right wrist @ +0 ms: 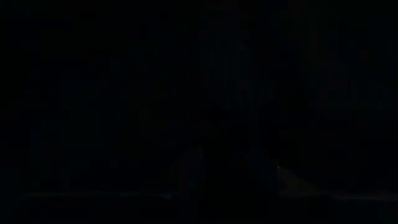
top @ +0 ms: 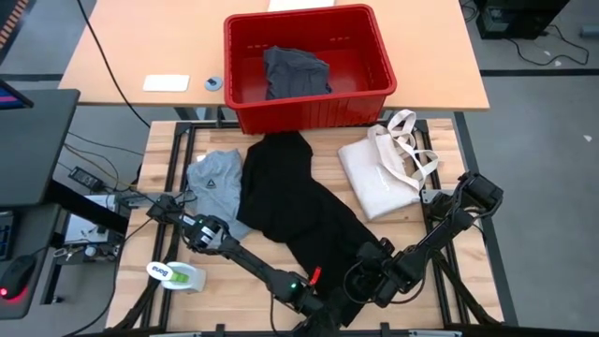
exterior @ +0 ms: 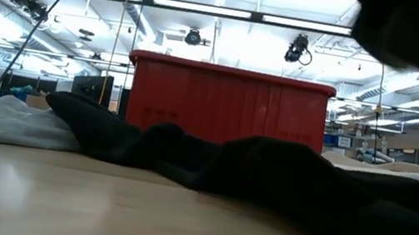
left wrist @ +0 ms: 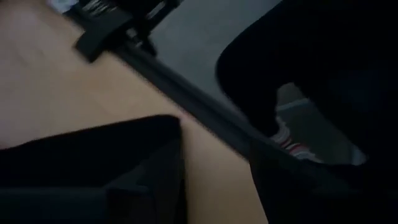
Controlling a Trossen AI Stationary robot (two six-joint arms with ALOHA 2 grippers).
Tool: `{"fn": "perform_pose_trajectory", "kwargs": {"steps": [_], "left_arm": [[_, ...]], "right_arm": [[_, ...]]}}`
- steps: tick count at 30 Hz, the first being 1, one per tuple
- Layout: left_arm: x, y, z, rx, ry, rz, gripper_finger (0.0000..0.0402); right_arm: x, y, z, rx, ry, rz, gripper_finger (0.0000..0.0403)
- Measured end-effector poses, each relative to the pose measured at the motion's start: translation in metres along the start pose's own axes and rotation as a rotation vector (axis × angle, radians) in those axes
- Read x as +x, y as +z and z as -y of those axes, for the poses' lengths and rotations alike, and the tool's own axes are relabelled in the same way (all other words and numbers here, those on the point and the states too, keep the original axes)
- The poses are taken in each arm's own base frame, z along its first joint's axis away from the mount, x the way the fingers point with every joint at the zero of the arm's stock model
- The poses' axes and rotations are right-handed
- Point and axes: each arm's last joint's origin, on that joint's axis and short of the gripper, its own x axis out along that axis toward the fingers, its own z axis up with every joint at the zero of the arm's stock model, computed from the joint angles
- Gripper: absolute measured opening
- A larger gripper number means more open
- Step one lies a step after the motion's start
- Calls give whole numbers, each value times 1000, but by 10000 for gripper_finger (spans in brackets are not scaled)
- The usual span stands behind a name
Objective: Fold Laundry from Bin
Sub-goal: Fold the black shirt
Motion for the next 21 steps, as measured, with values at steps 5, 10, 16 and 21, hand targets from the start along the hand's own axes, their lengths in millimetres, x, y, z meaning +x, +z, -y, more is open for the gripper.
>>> {"fn": "perform_pose_trajectory", "kwargs": {"steps": [5,10,16,21], "left_arm": [[-6,6,2,41,-72,41,184],[-14,13,0,89,-22,39,183],[-14,10,-4,81,50,-2,183],[-14,5,-21,63,112,-4,183]], "right_arm": [[-24,5,-6,-36,-4,44,90],[-60,12,-4,-89,9,83,90],[-84,-13,14,-379,-14,-18,90],[-75,-34,44,-234,-158,-76,90]]}}
